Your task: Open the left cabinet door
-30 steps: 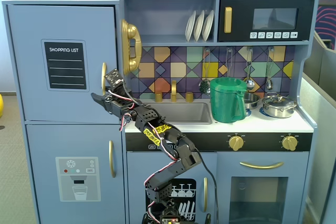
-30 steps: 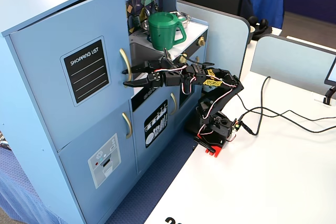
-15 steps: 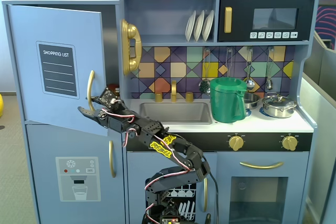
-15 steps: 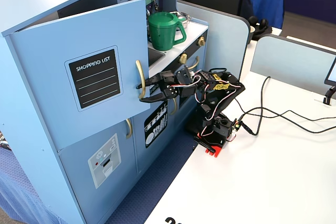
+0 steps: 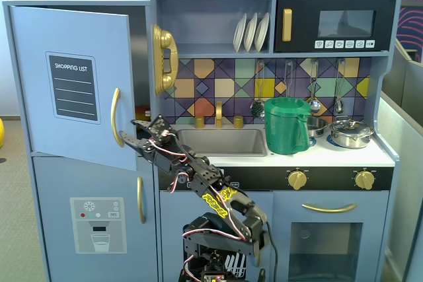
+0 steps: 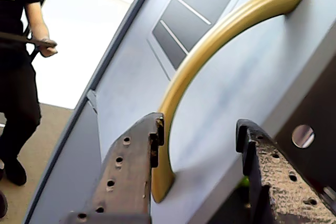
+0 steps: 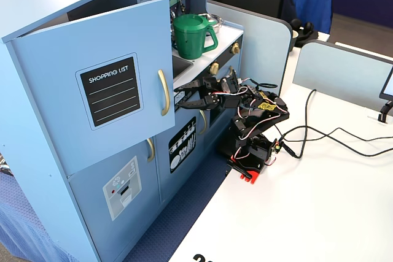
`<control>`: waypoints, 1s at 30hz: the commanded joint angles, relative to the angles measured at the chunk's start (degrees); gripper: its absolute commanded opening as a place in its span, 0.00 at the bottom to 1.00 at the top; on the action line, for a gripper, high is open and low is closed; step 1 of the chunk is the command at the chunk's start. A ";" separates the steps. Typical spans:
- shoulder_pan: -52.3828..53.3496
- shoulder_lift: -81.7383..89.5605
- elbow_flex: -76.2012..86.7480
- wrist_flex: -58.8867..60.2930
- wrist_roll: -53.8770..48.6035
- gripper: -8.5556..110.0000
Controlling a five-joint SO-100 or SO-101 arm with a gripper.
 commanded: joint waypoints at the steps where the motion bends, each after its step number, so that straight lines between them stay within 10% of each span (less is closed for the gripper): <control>1: 3.16 4.48 0.35 2.37 2.20 0.14; 17: 16.26 -9.84 -4.57 2.55 12.04 0.13; 30: 3.78 -16.52 -6.68 -3.69 4.13 0.13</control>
